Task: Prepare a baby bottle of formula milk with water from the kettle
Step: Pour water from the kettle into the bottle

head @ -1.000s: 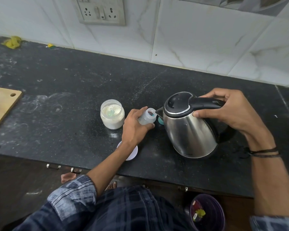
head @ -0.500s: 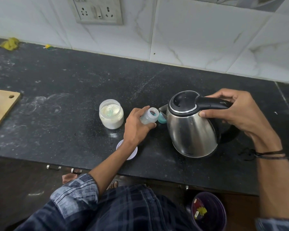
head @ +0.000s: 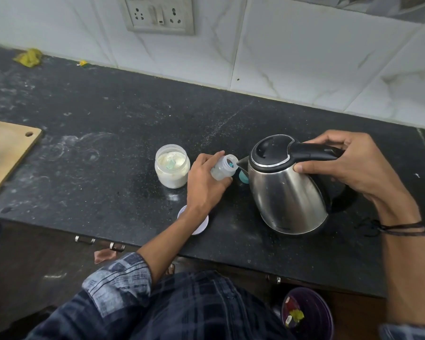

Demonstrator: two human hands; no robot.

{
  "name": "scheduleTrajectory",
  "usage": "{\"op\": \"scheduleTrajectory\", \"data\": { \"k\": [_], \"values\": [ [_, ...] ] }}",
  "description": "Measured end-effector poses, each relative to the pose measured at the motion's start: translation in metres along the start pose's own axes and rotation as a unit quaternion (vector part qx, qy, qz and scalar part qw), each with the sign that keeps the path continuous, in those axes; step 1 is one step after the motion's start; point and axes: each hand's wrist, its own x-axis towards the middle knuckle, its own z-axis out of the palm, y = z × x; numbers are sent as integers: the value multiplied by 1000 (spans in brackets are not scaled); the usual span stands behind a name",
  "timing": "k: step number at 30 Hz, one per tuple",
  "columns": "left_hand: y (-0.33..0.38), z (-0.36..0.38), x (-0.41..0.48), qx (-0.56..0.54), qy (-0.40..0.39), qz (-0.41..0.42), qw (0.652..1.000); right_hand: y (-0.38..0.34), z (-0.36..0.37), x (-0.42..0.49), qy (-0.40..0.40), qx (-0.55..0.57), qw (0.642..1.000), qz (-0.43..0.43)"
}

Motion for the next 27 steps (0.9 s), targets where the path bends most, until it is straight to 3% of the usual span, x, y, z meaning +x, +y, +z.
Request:
{"op": "scheduleTrajectory", "data": {
  "k": [27],
  "values": [
    [-2,-3,-1,45,16,30,998,-17,12,11,-13,-57,998,24]
  ]
}}
